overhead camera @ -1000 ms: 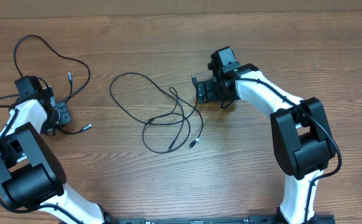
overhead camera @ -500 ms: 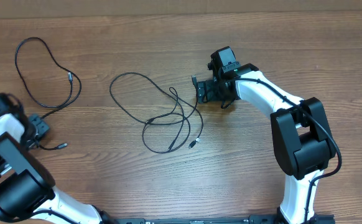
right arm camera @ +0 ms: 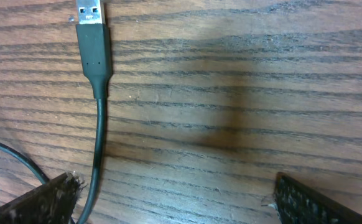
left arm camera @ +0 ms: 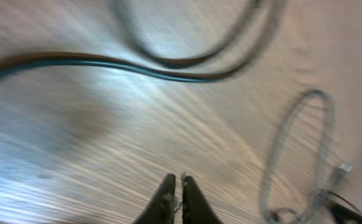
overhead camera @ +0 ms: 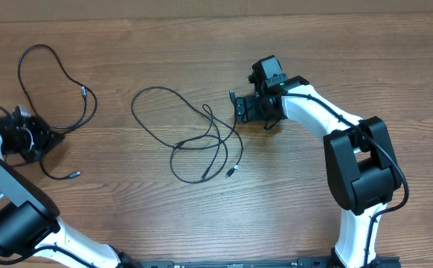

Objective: Untangle cables

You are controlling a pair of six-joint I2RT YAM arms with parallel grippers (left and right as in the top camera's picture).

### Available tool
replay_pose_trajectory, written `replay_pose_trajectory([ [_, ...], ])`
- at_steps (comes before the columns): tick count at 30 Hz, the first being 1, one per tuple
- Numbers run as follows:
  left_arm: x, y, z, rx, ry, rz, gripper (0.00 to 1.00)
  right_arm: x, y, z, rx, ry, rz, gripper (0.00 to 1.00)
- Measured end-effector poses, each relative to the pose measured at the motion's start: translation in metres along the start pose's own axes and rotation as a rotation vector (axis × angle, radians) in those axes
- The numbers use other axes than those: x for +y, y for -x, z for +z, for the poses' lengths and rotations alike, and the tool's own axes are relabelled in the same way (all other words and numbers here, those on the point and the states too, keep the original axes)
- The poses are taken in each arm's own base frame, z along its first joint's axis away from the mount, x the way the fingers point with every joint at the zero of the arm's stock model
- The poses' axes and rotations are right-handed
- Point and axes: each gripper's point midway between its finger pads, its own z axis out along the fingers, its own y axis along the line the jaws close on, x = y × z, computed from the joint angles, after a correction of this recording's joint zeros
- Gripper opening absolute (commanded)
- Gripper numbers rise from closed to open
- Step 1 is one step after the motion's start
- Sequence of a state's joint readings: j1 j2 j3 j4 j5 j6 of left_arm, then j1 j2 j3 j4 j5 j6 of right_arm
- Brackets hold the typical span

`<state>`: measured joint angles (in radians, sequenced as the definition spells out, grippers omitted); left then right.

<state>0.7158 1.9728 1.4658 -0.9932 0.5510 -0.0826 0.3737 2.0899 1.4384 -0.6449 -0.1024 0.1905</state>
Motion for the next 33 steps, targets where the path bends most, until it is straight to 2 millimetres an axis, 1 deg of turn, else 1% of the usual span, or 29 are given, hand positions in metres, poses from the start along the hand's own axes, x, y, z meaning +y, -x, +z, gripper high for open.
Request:
replay_pose_trajectory([
  [4, -0.021, -0.031, 0.007, 0.122, -0.035, -0.018, 0.04, 0.0, 0.001, 0.0, -0.004, 0.0, 0.0, 1.0],
  [6, -0.03, -0.047, 0.015, 0.181, -0.036, -0.015, 0.04, 0.0, 0.001, 0.0, -0.004, 0.0, 0.001, 1.0],
  [8, -0.033, -0.065, 0.026, 0.237, -0.027, -0.01, 0.04, 0.0, 0.001, 0.0, -0.004, 0.0, 0.0, 1.0],
  [10, -0.031, -0.088, 0.042, 0.299, -0.004, -0.004, 0.04, 0.0, 0.001, 0.0, -0.005, 0.0, 0.003, 1.0],
  [14, -0.018, -0.129, 0.067, 0.399, 0.059, 0.012, 0.04, 0.0, 0.001, 0.0, -0.005, -0.001, 0.003, 1.0],
  [16, -0.01, -0.147, 0.074, 0.437, 0.084, 0.005, 0.04, 0.0, 0.001, 0.0, -0.005, -0.001, 0.004, 1.0],
  [18, -0.002, -0.156, 0.078, 0.453, 0.104, -0.015, 0.04, 0.0, 0.001, 0.0, -0.004, 0.0, 0.005, 1.0],
  [20, 0.004, -0.161, 0.079, 0.462, 0.112, -0.032, 0.04, 0.0, 0.001, 0.0, -0.005, -0.001, 0.007, 1.0],
  [22, 0.008, -0.163, 0.077, 0.464, 0.109, -0.053, 0.04, 0.0, 0.001, 0.0, -0.005, -0.001, 0.007, 1.0],
  [27, 0.021, -0.155, 0.071, 0.434, 0.114, -0.113, 0.04, 0.0, 0.001, 0.0, -0.005, 0.002, 0.007, 1.0],
  [29, 0.028, -0.146, 0.068, 0.398, 0.121, -0.152, 0.04, 0.001, 0.001, 0.0, -0.004, 0.004, 0.007, 1.0],
  [32, 0.043, -0.128, 0.06, 0.312, 0.138, -0.215, 0.04, 0.001, 0.001, 0.0, -0.005, 0.004, 0.007, 1.0],
  [33, 0.048, -0.119, 0.057, 0.271, 0.137, -0.24, 0.04, 0.0, 0.001, 0.0, -0.005, 0.003, 0.007, 1.0],
])
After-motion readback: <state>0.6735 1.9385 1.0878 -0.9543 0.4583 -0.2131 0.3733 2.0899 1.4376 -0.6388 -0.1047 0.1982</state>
